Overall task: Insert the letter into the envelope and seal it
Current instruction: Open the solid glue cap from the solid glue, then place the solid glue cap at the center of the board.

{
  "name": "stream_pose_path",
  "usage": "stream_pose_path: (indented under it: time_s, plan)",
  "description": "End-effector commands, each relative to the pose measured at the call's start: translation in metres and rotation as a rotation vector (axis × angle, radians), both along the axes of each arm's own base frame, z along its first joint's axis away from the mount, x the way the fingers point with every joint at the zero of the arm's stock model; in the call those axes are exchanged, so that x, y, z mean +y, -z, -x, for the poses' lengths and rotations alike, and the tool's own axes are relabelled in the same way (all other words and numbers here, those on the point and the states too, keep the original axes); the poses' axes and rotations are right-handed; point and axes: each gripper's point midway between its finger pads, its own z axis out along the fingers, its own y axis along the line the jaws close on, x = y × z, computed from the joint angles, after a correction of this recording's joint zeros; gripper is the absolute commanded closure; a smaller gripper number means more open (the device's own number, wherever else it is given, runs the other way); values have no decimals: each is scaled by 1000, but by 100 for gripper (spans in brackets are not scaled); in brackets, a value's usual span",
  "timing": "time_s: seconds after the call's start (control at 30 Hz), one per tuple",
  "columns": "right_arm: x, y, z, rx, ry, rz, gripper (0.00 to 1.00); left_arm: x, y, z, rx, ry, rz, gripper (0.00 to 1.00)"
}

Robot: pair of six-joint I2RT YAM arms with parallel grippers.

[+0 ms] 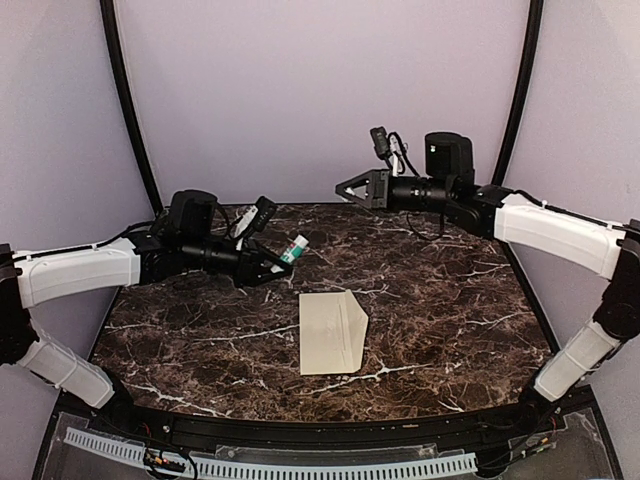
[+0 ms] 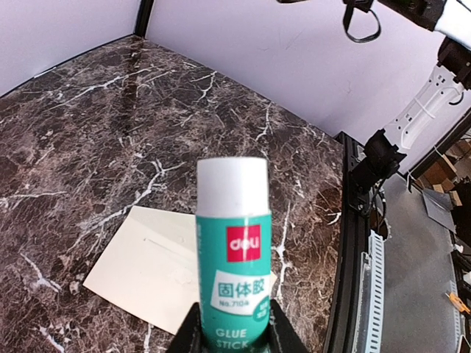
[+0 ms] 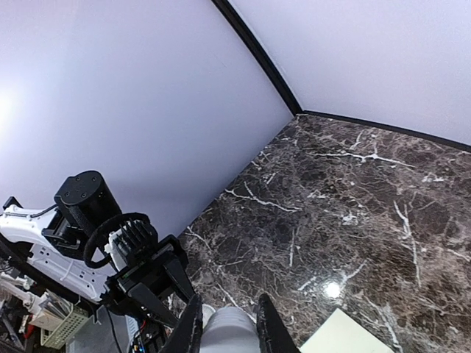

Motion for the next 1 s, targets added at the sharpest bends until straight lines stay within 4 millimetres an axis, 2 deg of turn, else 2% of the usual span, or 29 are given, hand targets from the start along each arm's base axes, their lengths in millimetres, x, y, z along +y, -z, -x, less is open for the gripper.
stream_pose_path:
  time_s: [0.0, 0.1, 0.2, 0.33, 0.47, 0.77, 0.97]
  plan:
    - [-38, 6, -10, -54, 155, 117, 93, 14, -11, -14, -40, -101, -10, 100]
    - [-69, 33, -18, -45, 292, 237, 91, 36, -20, -35, -47, -201, 7, 100]
    - [-96, 65, -20, -17, 403, 347, 91, 71, -43, -57, -57, -313, 93, 100]
    - [-118, 108, -19, 23, 494, 424, 89, 100, -62, -69, -113, -411, 132, 100]
    - [-134, 140, -21, 34, 564, 466, 89, 107, -66, -66, -143, -435, 127, 100]
    - [-157, 216, -28, 102, 683, 592, 89, 106, -71, -63, -145, -421, 138, 100]
    - [-157, 248, -32, 134, 688, 633, 88, 106, -73, -61, -145, -417, 143, 100]
